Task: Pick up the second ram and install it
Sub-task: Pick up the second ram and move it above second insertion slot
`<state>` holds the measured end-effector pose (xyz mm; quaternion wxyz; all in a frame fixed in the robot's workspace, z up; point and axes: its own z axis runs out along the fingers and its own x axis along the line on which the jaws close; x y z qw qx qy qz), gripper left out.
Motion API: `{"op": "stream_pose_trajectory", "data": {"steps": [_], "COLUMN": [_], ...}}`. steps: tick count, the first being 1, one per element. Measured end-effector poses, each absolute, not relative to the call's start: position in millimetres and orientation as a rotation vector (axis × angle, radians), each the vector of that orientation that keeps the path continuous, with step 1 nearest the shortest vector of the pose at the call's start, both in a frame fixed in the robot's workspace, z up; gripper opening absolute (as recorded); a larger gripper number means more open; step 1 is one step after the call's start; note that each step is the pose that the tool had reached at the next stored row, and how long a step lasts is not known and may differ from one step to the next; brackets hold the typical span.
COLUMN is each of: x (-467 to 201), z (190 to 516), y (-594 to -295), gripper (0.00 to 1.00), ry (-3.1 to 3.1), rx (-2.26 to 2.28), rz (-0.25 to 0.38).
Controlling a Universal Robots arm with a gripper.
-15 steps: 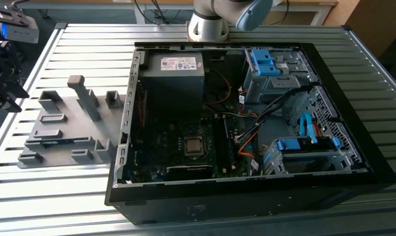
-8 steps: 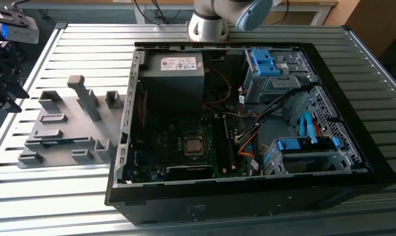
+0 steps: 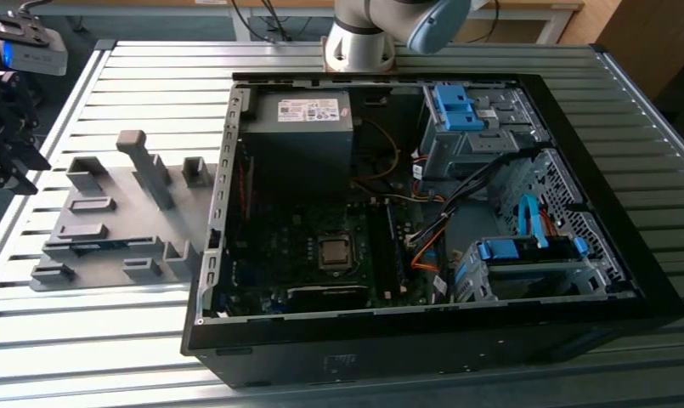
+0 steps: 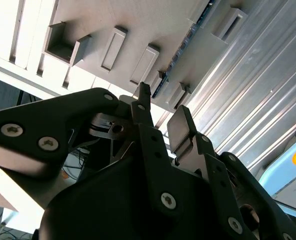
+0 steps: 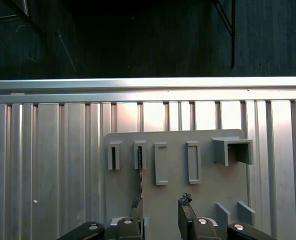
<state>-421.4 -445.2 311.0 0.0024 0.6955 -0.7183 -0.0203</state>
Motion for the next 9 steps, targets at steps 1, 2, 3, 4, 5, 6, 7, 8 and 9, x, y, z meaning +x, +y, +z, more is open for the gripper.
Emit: {"op": "stream_pose_trajectory", "data": {"steps": [1, 2, 3, 4, 5, 6, 7, 8, 9], "x": [-421.4, -421.4, -421.4, -421.4, -421.5, -421.4, -421.4, -421.4, -421.4], "z": [310.9, 310.8, 310.7, 310.7, 310.8, 310.8, 310.8, 310.7, 310.3], "y": [-445.2, -445.2, -445.2, -445.2, -445.2, -445.2, -445.2, -445.3, -445.5], "gripper": [0.41, 0.41, 0.41, 0.41, 0.41, 0.41, 0.41, 0.41, 0.41], "ry": [-2.258, -2.272, -2.281, -2.282, -2.282, -2.282, -2.282, -2.282, -2.282], "rx": [2.177, 2.163, 2.153, 2.153, 2.152, 2.152, 2.152, 2.152, 2.152], "rz": [-0.064, -0.064, -0.064, -0.064, -0.064, -0.064, -0.064, -0.064, -0.064]}}
